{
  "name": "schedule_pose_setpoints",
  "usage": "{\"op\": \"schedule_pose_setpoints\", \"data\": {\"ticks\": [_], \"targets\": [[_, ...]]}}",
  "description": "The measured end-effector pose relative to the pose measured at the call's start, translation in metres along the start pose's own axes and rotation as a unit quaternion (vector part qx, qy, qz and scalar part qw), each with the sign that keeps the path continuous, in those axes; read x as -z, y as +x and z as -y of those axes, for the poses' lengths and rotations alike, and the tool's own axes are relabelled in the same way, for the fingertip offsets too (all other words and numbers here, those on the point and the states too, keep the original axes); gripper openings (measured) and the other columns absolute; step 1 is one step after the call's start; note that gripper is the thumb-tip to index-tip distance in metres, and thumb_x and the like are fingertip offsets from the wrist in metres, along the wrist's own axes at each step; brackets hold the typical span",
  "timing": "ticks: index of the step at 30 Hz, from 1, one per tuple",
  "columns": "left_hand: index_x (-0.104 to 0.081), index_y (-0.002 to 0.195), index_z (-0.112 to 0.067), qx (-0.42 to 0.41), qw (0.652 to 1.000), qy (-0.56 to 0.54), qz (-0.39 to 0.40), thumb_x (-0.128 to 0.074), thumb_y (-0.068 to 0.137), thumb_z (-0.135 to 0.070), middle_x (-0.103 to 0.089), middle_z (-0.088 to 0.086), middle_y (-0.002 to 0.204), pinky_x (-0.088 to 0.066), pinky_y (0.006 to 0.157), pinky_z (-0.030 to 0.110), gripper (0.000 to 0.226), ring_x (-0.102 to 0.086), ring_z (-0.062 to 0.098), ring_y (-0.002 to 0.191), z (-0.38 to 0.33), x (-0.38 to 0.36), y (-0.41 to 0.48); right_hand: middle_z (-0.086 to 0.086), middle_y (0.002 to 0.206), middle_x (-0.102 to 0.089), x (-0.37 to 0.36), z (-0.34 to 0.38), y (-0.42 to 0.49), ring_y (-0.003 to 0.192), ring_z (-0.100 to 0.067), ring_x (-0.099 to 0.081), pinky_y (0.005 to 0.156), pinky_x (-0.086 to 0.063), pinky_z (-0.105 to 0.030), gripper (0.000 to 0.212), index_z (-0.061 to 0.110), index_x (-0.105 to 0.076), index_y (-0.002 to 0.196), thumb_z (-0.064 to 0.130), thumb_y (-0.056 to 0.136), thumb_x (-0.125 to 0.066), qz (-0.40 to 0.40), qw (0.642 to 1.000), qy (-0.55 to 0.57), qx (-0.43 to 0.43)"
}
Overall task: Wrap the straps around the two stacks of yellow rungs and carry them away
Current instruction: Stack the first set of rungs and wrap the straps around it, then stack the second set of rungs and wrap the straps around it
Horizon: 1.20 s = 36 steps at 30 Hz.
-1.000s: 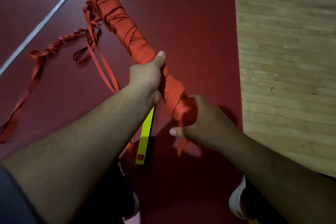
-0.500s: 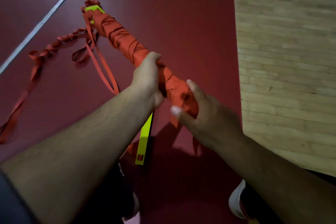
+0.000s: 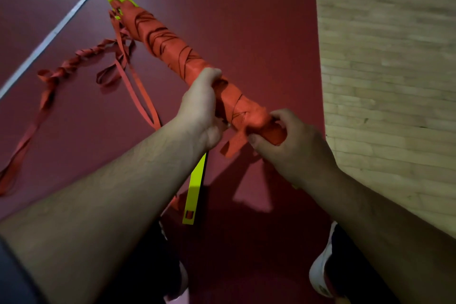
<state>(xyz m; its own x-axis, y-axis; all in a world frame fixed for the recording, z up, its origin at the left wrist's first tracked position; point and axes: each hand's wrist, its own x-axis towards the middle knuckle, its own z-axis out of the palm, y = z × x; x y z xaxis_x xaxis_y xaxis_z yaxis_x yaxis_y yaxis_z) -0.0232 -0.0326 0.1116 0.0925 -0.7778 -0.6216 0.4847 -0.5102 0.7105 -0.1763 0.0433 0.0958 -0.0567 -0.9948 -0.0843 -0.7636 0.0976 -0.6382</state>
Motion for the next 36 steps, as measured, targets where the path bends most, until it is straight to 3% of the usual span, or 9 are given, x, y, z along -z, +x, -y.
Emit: {"op": "schedule_pose_setpoints", "data": {"ticks": [3,5,8,12,16,21,27,33,36], "targets": [[-0.058,0.097,-0.016,0.013,1.000,0.012,0.025,-0.061,0.092,-0.033,-0.059,0.005,0.089,-0.056,0.076,0.036,0.018,-0.062,0.020,0.086,-0.001,0.004,0.000,0.011,0.094,-0.067,0.001,-0.005,0.005,0.088,-0.015,-0.065,0.077,-0.054,-0.039,0.043,0.036,-0.061,0.108,0.061,0.075,-0.070,-0.001,0.999,0.034,-0.022],[-0.056,0.092,-0.016,0.010,0.998,0.051,0.033,-0.062,0.091,-0.032,-0.057,0.004,0.085,-0.055,0.068,0.032,0.016,-0.061,0.020,0.079,0.000,0.005,0.001,0.010,0.091,-0.067,-0.003,-0.012,0.009,0.085,-0.014,-0.065,0.076,-0.054,-0.039,0.044,0.033,-0.063,0.105,0.062,0.073,-0.070,0.002,0.997,0.060,-0.044],[-0.054,0.083,-0.017,-0.002,0.988,0.155,0.027,-0.060,0.092,-0.027,-0.049,0.002,0.073,-0.045,0.072,0.034,0.015,-0.054,0.024,0.073,0.006,0.011,0.006,0.006,0.088,-0.069,-0.013,-0.029,0.012,0.079,-0.015,-0.067,0.073,-0.056,-0.039,0.049,0.028,-0.064,0.100,0.065,0.068,-0.070,0.014,0.989,0.106,-0.105],[-0.058,0.087,-0.019,-0.034,0.963,0.266,0.030,-0.061,0.092,-0.028,-0.054,-0.001,0.083,-0.044,0.074,0.032,0.010,-0.057,0.023,0.083,0.012,0.017,0.014,0.001,0.077,-0.073,-0.026,-0.056,0.018,0.062,-0.016,-0.070,0.059,-0.058,-0.037,0.036,0.022,-0.064,0.093,0.050,0.076,-0.076,0.012,0.970,0.156,-0.187],[-0.050,0.084,-0.023,-0.047,0.946,0.317,0.047,-0.060,0.092,-0.021,-0.051,0.007,0.090,-0.038,0.074,0.037,0.013,-0.050,0.022,0.082,0.023,0.021,0.023,-0.002,0.069,-0.067,-0.047,-0.082,0.024,0.042,-0.007,-0.058,0.040,-0.045,-0.021,0.024,0.014,-0.063,0.094,0.033,0.084,-0.076,-0.025,0.939,0.222,-0.260],[-0.053,0.107,-0.019,-0.055,0.937,0.344,0.022,-0.058,0.095,-0.020,-0.052,0.010,0.098,-0.039,0.073,0.037,0.014,-0.051,0.022,0.086,0.037,0.023,0.044,-0.001,0.086,-0.071,-0.071,-0.127,0.033,0.077,-0.026,-0.070,0.072,-0.057,-0.038,0.052,0.022,-0.059,0.103,0.064,0.072,-0.066,-0.091,0.943,0.108,-0.300],[-0.052,0.127,-0.021,-0.048,0.898,0.437,0.001,-0.062,0.070,-0.043,-0.066,0.011,0.116,-0.050,0.097,0.044,0.062,-0.065,0.031,0.106,0.069,0.015,0.070,-0.010,0.100,-0.069,-0.081,-0.173,0.041,0.093,-0.036,-0.067,0.080,-0.054,-0.042,0.045,0.023,-0.051,0.114,0.055,0.085,-0.063,-0.132,0.928,0.052,-0.344],[-0.050,0.126,-0.020,-0.063,0.894,0.443,0.027,-0.062,0.091,-0.023,-0.064,-0.004,0.101,-0.045,0.069,0.027,0.037,-0.061,0.014,0.074,0.124,0.009,0.109,-0.017,0.103,-0.070,-0.121,-0.225,0.042,0.095,-0.040,-0.066,0.080,-0.053,-0.044,0.047,0.017,-0.055,0.115,0.052,0.085,-0.065,-0.142,0.920,0.041,-0.363],[-0.050,0.123,-0.022,-0.045,0.893,0.448,0.024,-0.061,0.093,-0.018,-0.063,-0.005,0.096,-0.044,0.066,0.026,0.032,-0.059,0.012,0.071,0.153,0.021,0.130,-0.019,0.105,-0.070,-0.145,-0.249,0.033,0.096,-0.041,-0.066,0.081,-0.052,-0.043,0.052,0.018,-0.052,0.122,0.054,0.086,-0.063,-0.120,0.916,0.004,-0.383]]}}
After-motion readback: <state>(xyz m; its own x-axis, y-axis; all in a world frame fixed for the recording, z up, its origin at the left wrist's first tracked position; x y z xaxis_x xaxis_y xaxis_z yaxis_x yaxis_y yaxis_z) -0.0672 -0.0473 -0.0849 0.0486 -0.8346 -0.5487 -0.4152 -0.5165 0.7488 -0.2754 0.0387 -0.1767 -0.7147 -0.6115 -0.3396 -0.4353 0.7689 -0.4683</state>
